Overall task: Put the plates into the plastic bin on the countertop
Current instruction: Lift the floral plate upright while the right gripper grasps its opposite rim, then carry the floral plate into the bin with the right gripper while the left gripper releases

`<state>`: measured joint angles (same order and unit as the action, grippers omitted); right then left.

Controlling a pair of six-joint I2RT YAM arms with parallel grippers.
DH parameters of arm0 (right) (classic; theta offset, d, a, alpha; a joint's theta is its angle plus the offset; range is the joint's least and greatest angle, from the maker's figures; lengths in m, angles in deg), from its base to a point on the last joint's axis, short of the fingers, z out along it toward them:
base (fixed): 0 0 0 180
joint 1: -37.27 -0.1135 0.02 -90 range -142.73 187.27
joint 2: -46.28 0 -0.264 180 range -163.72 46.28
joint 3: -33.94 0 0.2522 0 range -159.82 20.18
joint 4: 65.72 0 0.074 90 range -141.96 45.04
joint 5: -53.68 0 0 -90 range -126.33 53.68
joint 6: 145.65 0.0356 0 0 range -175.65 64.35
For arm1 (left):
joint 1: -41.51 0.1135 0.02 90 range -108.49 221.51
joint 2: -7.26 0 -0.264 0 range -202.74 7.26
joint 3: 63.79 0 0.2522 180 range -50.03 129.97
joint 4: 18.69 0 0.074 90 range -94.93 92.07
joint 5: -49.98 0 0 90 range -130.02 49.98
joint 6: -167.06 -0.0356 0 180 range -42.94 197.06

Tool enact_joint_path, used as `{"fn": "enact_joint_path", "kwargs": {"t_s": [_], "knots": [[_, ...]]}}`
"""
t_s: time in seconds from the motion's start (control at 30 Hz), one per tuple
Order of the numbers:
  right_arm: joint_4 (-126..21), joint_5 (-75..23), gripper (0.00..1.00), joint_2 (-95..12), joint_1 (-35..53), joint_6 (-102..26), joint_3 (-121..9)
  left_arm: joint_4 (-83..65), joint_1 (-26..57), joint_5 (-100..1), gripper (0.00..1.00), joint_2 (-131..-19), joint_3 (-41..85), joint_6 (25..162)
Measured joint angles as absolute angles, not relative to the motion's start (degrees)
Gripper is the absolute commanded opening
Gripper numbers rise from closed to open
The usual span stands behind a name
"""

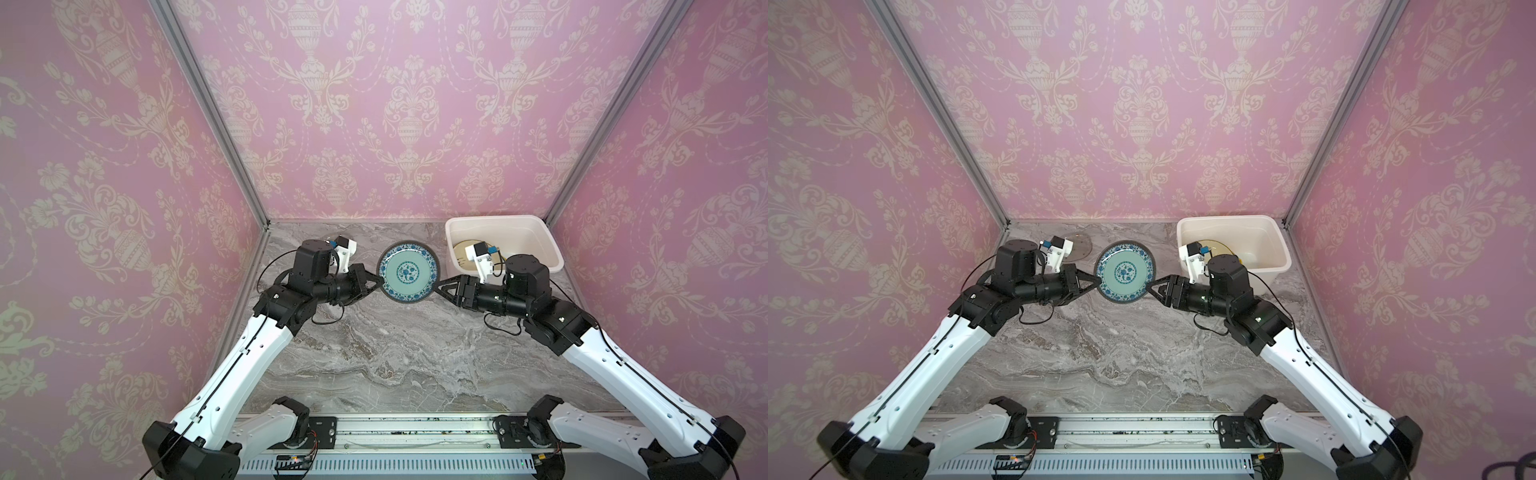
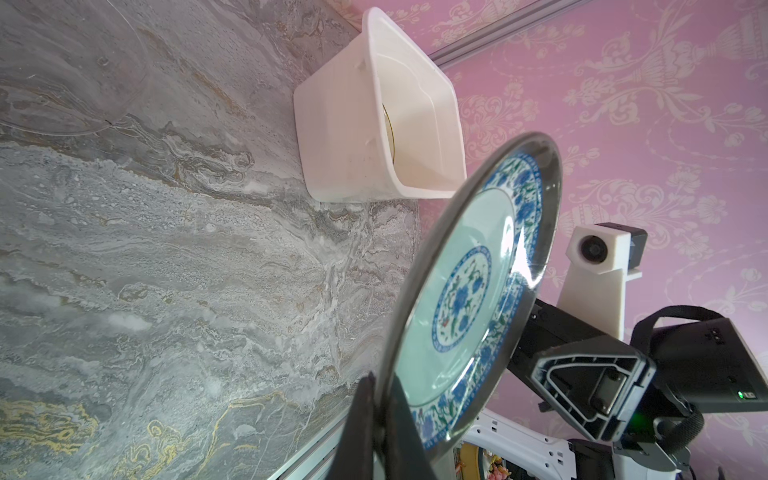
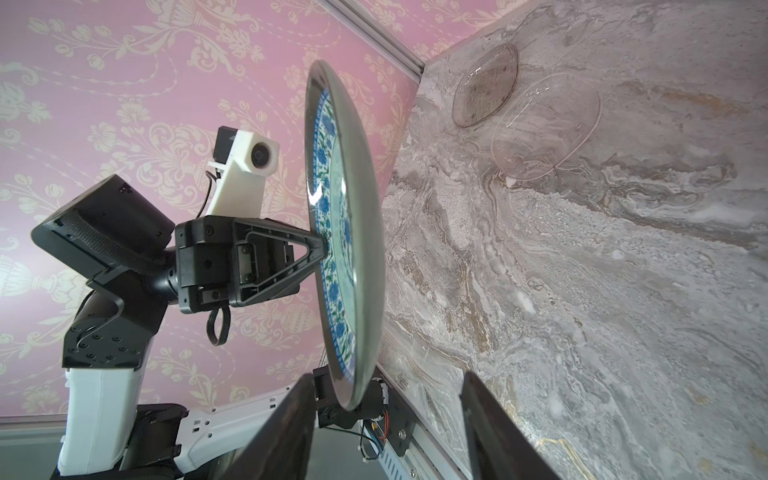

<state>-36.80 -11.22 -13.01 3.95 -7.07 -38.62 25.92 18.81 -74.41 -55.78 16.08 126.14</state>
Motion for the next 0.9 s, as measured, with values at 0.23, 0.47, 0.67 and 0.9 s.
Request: {"fn": "enact_joint_path", "kwargs": {"t_s": [0.23,0.47,0.67,0.9], "knots": [[-40.2,-13.6,0.32,-15.8,3.2,-6.0,-39.4,25.9,18.0,-74.4,0.02,-55.8,16.1,126.6],[-42.1,-16.4,0.17,-17.6,2.4,-6.1,-39.7,25.7,15.7,-74.2,0.04,-56.0,16.1,127.2],[-42.2,-18.5,0.04,-17.5,2.3,-6.3,-40.5,24.4,14.9,-73.7,0.16,-56.6,16.1,127.6],[-39.0,-22.8,0.00,-16.7,3.2,-8.3,-41.7,21.0,14.6,-72.5,0.59,-56.6,16.0,129.2]]}}
